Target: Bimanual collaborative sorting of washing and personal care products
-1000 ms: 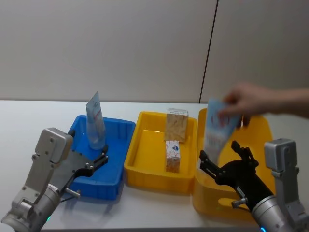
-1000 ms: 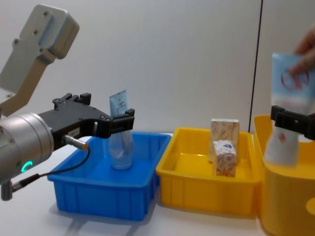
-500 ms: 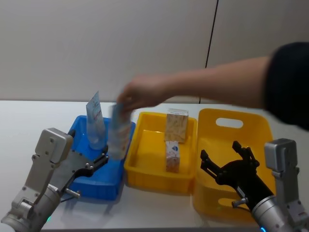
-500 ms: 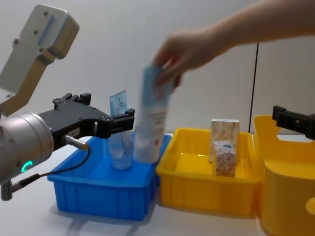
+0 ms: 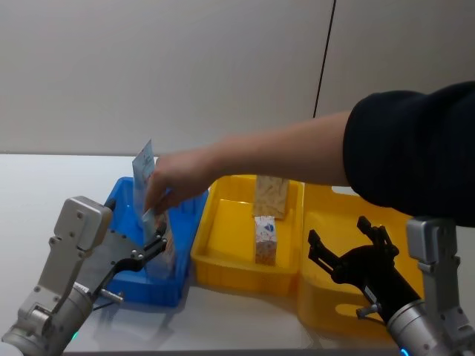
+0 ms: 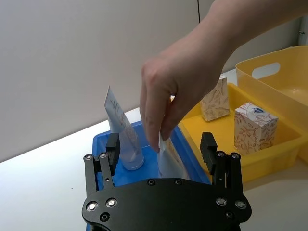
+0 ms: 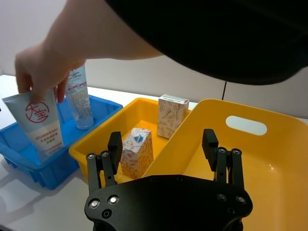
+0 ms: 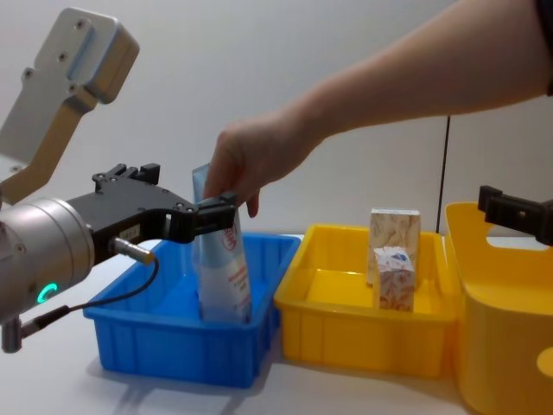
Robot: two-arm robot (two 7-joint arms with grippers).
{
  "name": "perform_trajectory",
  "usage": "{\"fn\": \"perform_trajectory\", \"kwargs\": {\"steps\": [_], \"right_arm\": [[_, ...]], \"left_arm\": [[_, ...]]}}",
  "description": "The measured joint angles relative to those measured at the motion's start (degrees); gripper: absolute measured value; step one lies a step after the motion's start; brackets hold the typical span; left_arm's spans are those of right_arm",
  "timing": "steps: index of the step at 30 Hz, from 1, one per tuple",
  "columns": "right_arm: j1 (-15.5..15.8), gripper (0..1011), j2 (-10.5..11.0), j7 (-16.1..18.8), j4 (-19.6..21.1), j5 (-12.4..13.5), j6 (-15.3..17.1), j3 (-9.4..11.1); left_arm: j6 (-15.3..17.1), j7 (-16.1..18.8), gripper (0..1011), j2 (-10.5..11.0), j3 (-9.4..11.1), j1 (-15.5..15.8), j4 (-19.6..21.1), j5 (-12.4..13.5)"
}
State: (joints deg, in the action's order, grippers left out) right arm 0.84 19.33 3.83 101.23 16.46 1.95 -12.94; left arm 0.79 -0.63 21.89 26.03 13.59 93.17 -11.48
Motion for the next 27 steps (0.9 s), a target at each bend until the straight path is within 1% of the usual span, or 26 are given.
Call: {"fn": "perform_trajectory", "kwargs": {"steps": [27], "right_arm": [[0.0,1004,0.0,0.0,0.0,0.0,0.0,0.0]], "left_arm": [[0.0,0.0,1001,0.0,0.0,0.0,0.0,0.0]]}}
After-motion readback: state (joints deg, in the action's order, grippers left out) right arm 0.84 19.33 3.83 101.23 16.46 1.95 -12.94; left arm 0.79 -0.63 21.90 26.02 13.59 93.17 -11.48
